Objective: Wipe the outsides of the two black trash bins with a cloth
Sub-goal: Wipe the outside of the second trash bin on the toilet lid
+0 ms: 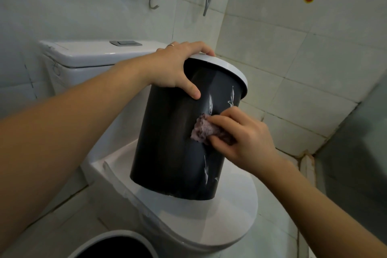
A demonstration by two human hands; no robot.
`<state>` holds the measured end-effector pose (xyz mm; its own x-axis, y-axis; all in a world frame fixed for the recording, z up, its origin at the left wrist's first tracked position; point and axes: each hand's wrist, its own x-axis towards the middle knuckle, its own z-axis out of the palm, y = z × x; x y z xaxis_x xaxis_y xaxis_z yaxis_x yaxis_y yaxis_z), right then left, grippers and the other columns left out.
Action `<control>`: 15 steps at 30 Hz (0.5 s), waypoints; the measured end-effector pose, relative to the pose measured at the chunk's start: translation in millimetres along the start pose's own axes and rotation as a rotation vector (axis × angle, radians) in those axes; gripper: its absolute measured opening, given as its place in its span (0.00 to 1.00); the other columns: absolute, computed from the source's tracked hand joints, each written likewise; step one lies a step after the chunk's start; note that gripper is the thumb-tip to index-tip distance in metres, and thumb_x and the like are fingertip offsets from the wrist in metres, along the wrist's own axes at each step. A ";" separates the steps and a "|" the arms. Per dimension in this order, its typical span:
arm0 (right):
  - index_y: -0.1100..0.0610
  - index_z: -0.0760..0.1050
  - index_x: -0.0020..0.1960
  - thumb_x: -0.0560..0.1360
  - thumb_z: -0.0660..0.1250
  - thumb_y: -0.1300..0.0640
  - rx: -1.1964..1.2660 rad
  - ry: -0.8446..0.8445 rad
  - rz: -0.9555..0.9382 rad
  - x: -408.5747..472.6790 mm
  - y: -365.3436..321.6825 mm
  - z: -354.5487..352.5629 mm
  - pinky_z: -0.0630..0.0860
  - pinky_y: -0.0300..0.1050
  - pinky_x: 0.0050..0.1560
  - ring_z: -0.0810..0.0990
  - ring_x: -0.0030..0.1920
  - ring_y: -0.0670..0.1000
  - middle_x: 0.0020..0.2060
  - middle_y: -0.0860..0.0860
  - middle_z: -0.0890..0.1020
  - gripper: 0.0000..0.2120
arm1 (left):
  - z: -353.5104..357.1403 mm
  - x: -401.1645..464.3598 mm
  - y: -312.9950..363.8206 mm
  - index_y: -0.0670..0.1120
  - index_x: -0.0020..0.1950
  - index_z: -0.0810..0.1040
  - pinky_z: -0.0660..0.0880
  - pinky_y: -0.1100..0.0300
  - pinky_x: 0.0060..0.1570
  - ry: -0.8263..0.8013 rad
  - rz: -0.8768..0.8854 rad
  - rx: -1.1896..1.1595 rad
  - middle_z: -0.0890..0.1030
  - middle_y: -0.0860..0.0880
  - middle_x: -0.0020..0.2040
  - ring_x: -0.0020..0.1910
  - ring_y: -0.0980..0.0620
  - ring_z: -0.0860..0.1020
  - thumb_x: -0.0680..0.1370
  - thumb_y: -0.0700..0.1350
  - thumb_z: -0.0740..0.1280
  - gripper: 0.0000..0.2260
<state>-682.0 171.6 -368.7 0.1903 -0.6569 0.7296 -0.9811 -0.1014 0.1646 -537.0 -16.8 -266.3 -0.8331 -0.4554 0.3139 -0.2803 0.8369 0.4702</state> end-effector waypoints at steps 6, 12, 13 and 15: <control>0.55 0.81 0.59 0.75 0.65 0.48 -0.017 0.138 0.251 42.7 18.0 -5.1 0.72 0.42 0.39 0.79 0.42 0.55 0.48 0.53 0.80 0.17 | -1.3 -3.4 5.6 0.65 0.68 0.67 0.66 0.47 0.68 -0.004 0.045 0.031 0.67 0.58 0.60 0.65 0.51 0.64 0.63 0.50 0.82 0.39; 0.55 0.81 0.60 0.75 0.67 0.47 0.003 0.169 0.276 48.2 13.6 -5.8 0.71 0.42 0.40 0.79 0.43 0.53 0.48 0.52 0.80 0.18 | 1.1 -5.5 9.7 0.64 0.70 0.67 0.63 0.48 0.69 0.008 0.073 0.069 0.66 0.59 0.59 0.67 0.50 0.64 0.64 0.51 0.82 0.39; 0.55 0.81 0.60 0.75 0.67 0.47 0.000 0.167 0.268 50.1 11.6 -5.2 0.73 0.44 0.40 0.79 0.43 0.54 0.48 0.52 0.80 0.17 | 1.7 -4.7 10.2 0.64 0.70 0.67 0.63 0.46 0.70 0.006 0.080 0.079 0.67 0.59 0.59 0.67 0.50 0.64 0.63 0.51 0.82 0.39; 0.55 0.81 0.60 0.75 0.67 0.48 -0.007 0.157 0.257 54.0 9.9 -5.2 0.75 0.47 0.38 0.80 0.42 0.55 0.48 0.53 0.80 0.17 | 2.4 -4.0 10.5 0.65 0.69 0.67 0.62 0.45 0.70 0.000 0.089 0.092 0.67 0.60 0.60 0.67 0.50 0.64 0.63 0.53 0.82 0.40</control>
<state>-681.3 139.0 -324.2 -0.0606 -0.5365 0.8417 -0.9977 0.0590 -0.0342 -537.8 -5.4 -264.6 -0.8567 -0.3778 0.3511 -0.2477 0.8985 0.3624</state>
